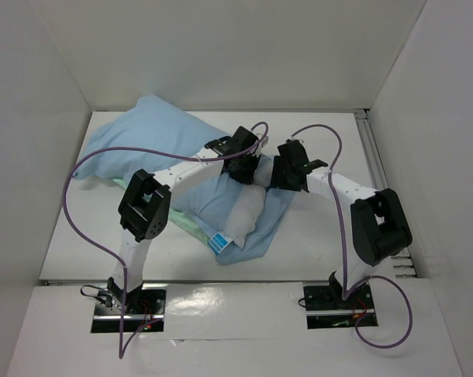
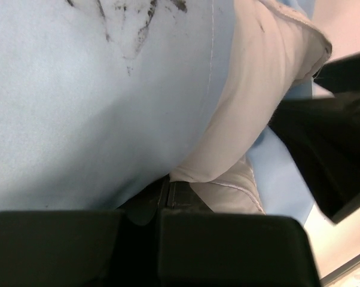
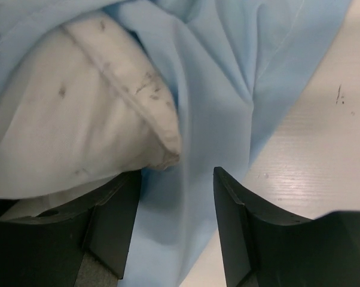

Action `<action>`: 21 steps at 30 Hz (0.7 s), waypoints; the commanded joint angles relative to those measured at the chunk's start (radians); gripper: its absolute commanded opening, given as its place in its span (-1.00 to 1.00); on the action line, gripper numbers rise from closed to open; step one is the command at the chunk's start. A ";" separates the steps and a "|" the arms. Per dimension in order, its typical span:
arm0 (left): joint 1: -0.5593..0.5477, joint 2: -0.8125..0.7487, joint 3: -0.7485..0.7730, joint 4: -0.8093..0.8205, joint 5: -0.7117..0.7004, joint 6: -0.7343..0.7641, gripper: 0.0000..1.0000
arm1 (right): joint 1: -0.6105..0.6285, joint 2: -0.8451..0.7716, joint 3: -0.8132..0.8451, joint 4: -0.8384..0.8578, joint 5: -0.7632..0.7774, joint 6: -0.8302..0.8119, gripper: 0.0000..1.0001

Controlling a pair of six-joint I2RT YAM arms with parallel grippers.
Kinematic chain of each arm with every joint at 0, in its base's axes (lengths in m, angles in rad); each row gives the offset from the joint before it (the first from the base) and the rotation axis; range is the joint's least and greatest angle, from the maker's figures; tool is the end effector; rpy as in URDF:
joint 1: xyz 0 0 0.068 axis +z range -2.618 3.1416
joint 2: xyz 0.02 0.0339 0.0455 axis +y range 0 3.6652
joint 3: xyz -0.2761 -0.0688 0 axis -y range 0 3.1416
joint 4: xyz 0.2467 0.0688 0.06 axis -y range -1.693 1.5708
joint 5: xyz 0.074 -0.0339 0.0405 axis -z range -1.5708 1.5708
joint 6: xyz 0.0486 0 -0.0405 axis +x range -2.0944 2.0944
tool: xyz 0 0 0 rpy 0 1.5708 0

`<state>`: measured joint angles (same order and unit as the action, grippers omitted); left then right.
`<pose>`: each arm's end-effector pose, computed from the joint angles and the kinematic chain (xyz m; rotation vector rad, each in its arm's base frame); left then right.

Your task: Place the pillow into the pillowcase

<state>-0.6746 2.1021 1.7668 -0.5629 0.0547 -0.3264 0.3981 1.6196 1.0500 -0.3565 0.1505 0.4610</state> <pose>0.3802 -0.3075 0.2312 0.4628 2.4914 -0.4859 0.3226 0.1278 0.2092 0.1410 2.4865 0.1757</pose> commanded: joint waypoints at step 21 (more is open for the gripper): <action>0.026 0.003 -0.075 -0.201 -0.035 0.010 -1.00 | -0.005 0.184 0.121 -0.013 0.173 0.045 -0.30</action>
<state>-0.6697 2.0918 1.7576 -0.5575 0.0612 -0.3252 0.4324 1.7973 1.1381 -0.3836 0.2356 0.4660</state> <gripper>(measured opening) 0.028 0.398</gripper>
